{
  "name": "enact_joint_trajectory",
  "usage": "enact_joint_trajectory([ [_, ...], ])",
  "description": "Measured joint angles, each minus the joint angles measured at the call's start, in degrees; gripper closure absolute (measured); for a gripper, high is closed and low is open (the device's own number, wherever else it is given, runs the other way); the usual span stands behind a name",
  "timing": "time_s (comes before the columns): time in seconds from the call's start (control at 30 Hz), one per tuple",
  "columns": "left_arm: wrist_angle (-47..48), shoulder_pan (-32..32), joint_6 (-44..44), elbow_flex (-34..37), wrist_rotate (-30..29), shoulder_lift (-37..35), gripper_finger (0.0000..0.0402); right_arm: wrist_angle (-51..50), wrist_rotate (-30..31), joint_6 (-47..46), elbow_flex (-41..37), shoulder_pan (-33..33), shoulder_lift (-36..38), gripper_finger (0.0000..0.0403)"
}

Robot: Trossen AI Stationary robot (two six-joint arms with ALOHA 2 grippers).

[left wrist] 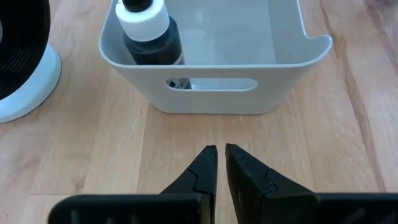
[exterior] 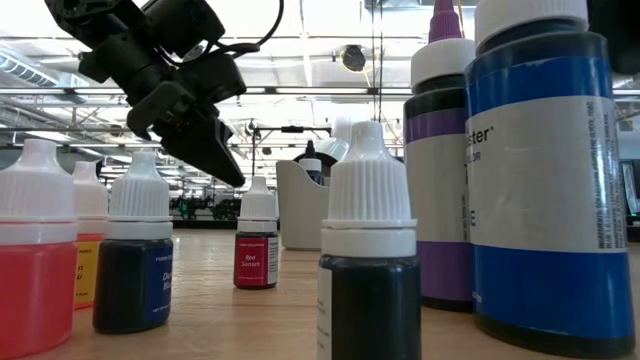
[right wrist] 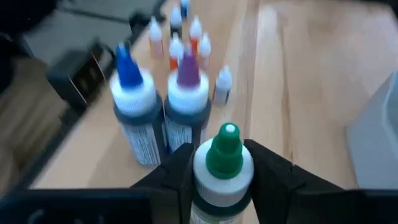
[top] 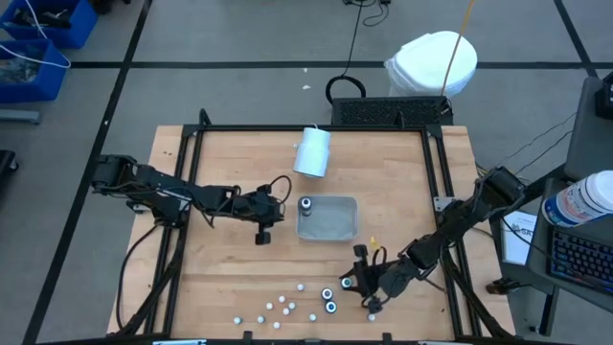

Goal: Pick & Place food coloring
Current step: Put the large green food coloring bottle into the gray bin

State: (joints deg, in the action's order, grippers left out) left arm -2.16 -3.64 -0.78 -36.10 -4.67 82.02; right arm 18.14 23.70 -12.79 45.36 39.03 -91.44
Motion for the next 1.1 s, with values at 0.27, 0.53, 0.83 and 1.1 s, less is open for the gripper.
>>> enact_joint_trajectory([
  [0.27, -0.82, 0.0, 0.48, 0.0, 0.0, 0.0, 0.036, -0.16, 5.52, 5.73, 0.02, -0.35, 12.56, 0.0294],
  [0.53, 1.74, -0.11, 2.84, 0.0, 0.0, -1.43, 0.036, 5.31, 10.74, 10.92, 0.07, -10.53, 15.87, 0.0294],
  [0.83, 6.33, -3.78, 4.08, -0.02, -5.34, -5.35, 0.036, 11.62, 2.83, 7.33, 0.13, -21.89, 7.59, 0.0294],
  [1.1, 9.81, -5.31, 4.8, 0.0, -5.8, -5.29, 0.036, 12.2, 3.11, 6.49, 5.69, -24.22, -2.55, 0.0294],
])
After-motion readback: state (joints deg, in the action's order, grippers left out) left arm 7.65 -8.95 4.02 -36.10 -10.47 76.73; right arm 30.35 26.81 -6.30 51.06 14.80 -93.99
